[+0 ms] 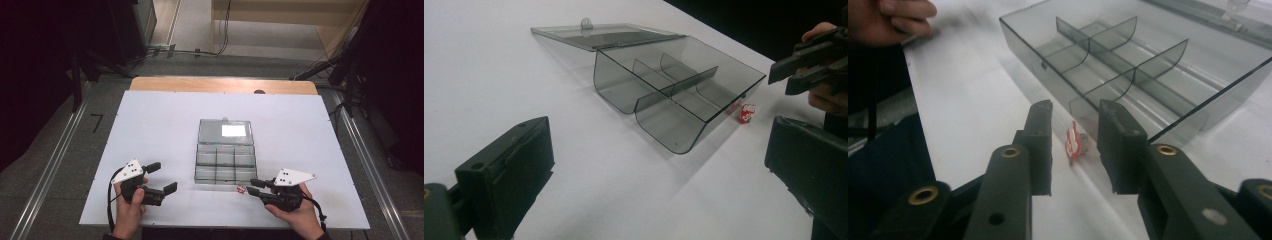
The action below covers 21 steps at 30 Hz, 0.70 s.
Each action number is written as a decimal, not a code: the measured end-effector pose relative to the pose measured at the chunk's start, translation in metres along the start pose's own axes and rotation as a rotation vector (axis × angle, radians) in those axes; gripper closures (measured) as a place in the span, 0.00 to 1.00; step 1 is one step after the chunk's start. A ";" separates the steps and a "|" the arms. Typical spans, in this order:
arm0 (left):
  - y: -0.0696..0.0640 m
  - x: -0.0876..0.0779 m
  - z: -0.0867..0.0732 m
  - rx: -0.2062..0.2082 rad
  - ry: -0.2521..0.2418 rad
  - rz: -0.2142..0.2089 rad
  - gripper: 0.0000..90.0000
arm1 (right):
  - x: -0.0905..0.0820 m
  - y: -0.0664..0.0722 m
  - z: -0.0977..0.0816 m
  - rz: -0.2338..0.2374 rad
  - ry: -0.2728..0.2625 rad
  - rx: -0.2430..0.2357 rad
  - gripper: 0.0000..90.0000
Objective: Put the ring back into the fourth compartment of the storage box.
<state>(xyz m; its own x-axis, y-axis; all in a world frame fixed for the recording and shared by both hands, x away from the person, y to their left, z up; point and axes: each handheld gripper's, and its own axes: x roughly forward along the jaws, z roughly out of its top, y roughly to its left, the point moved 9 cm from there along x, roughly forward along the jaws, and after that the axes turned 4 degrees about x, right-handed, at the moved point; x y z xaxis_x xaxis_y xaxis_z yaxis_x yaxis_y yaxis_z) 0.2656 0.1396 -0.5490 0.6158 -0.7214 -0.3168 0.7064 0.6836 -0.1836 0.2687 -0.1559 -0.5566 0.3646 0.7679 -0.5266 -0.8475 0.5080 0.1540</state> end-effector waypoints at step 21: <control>0.006 -0.001 -0.005 -0.007 0.007 0.006 0.00 | 0.026 0.000 -0.019 -0.060 0.108 -0.117 0.77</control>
<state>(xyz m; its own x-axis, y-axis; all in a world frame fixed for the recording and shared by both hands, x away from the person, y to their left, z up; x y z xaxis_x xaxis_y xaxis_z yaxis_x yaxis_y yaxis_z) 0.2675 0.1453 -0.5545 0.6174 -0.7166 -0.3247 0.7002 0.6886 -0.1884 0.2707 -0.1429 -0.5863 0.3780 0.6877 -0.6198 -0.8666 0.4985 0.0246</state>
